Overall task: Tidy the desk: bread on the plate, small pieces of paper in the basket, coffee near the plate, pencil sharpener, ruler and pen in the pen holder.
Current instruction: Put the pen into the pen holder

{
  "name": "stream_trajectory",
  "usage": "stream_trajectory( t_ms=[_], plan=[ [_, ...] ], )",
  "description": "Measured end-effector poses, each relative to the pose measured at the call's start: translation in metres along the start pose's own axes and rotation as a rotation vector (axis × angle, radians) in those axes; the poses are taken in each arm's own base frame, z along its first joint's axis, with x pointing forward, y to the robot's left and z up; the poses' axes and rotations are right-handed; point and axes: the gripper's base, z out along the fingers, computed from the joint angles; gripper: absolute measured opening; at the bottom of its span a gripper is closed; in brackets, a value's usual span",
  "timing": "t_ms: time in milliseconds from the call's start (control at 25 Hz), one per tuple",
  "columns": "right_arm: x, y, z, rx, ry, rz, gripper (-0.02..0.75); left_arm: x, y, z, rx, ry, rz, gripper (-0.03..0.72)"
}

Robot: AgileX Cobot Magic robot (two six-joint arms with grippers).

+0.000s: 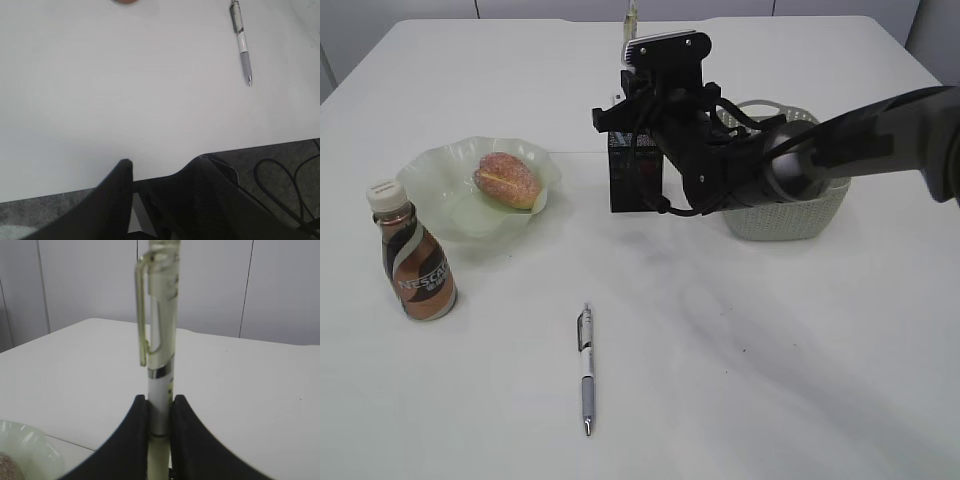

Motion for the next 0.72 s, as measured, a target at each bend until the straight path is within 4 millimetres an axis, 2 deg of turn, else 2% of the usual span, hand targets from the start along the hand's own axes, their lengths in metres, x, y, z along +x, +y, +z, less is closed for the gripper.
stream_trajectory(
  t_ms=[160,360,720],
  plan=[
    [0.009,0.002,0.009,0.004,0.008,0.012,0.057,0.000,0.000,0.000,-0.004,-0.001,0.001,0.308],
    [0.023,-0.002,0.010,0.021,0.073,0.029,0.058,0.000,0.001,0.000,-0.009,-0.001,0.003,0.307],
    [0.029,-0.011,0.011,0.045,0.115,0.046,0.058,0.000,0.001,0.000,-0.011,-0.002,0.004,0.307]
  ],
)
